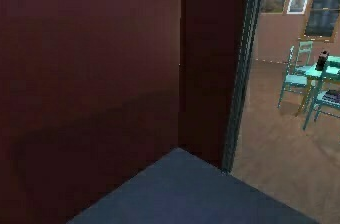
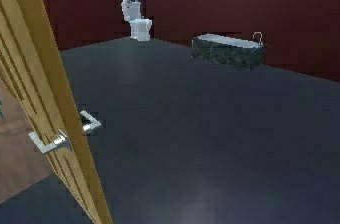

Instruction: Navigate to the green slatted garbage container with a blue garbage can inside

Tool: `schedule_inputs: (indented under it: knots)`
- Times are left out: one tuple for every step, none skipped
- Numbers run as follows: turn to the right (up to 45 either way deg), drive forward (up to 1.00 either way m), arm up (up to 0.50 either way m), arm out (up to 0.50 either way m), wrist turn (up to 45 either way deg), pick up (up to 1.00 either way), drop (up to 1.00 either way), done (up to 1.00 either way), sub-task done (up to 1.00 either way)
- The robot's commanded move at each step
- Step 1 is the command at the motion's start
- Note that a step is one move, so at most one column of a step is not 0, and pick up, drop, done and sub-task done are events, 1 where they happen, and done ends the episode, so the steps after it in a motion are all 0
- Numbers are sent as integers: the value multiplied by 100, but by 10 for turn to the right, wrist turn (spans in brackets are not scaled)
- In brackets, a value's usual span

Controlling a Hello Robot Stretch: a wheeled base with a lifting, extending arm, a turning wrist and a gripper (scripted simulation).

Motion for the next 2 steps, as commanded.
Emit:
schedule_inputs:
  knots:
    - [120, 0, 0, 0, 0, 0, 0, 0, 0]
    - [0, 20, 0, 0, 0, 0, 0, 0, 0]
